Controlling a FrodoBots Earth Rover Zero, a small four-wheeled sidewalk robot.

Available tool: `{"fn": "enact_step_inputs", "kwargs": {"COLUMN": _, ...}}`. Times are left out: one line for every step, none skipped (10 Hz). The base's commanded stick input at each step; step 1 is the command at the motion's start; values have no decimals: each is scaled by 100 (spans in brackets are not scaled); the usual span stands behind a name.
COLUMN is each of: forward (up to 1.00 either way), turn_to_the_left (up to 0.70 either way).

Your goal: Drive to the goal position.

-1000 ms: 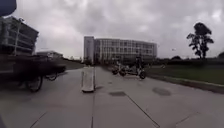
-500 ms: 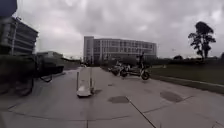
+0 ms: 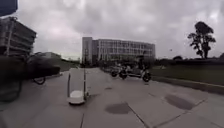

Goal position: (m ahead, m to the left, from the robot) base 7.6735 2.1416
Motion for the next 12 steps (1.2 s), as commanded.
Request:
{"fn": "enact_step_inputs", "kwargs": {"forward": 70, "turn_to_the_left": 0}}
{"fn": "enact_step_inputs", "kwargs": {"forward": 70, "turn_to_the_left": 0}}
{"fn": "enact_step_inputs", "kwargs": {"forward": 70, "turn_to_the_left": 0}}
{"fn": "enact_step_inputs", "kwargs": {"forward": 70, "turn_to_the_left": 0}}
{"fn": "enact_step_inputs", "kwargs": {"forward": 70, "turn_to_the_left": 0}}
{"fn": "enact_step_inputs", "kwargs": {"forward": 70, "turn_to_the_left": 0}}
{"fn": "enact_step_inputs", "kwargs": {"forward": 70, "turn_to_the_left": 0}}
{"fn": "enact_step_inputs", "kwargs": {"forward": 70, "turn_to_the_left": 0}}
{"fn": "enact_step_inputs", "kwargs": {"forward": 70, "turn_to_the_left": 0}}
{"fn": "enact_step_inputs", "kwargs": {"forward": 70, "turn_to_the_left": 1}}
{"fn": "enact_step_inputs", "kwargs": {"forward": 70, "turn_to_the_left": 3}}
{"fn": "enact_step_inputs", "kwargs": {"forward": 70, "turn_to_the_left": 4}}
